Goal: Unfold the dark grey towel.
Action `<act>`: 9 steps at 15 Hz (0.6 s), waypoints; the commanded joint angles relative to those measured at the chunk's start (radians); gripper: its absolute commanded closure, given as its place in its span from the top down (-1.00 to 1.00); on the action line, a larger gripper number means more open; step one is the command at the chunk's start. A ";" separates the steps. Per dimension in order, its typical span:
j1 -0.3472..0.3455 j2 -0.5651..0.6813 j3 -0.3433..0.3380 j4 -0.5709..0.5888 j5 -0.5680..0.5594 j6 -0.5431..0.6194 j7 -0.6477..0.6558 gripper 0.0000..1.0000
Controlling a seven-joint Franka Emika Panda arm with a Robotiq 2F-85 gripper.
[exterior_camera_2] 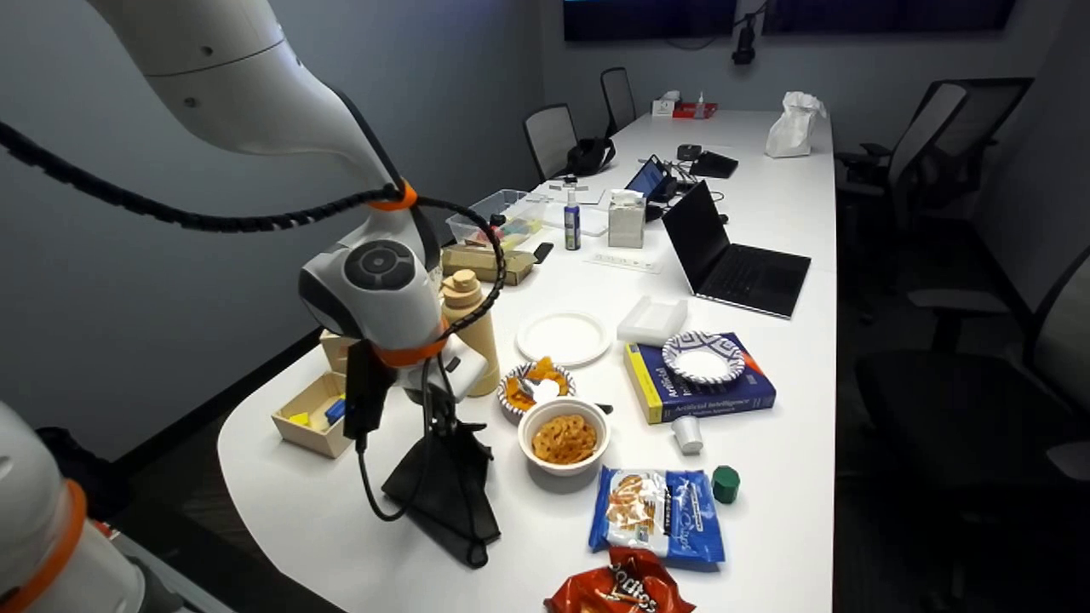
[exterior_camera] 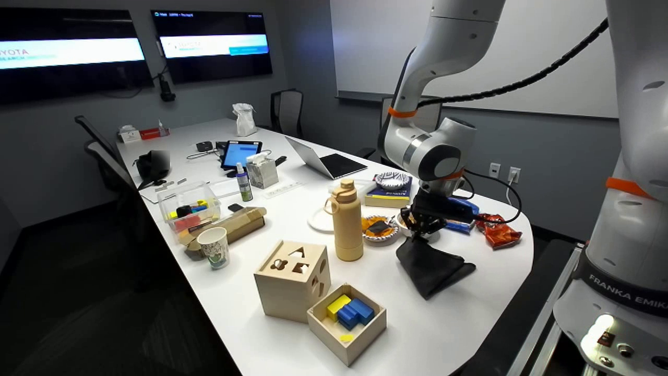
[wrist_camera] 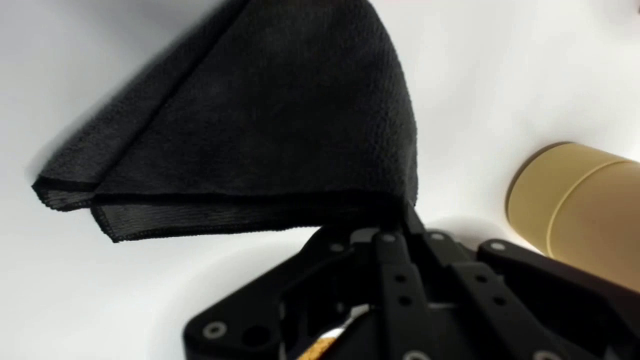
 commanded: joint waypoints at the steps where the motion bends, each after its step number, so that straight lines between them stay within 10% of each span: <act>1: 0.034 -0.128 0.028 -0.069 0.035 0.070 0.017 -0.98; 9: 0.052 -0.229 0.107 -0.134 0.032 0.097 0.060 -0.98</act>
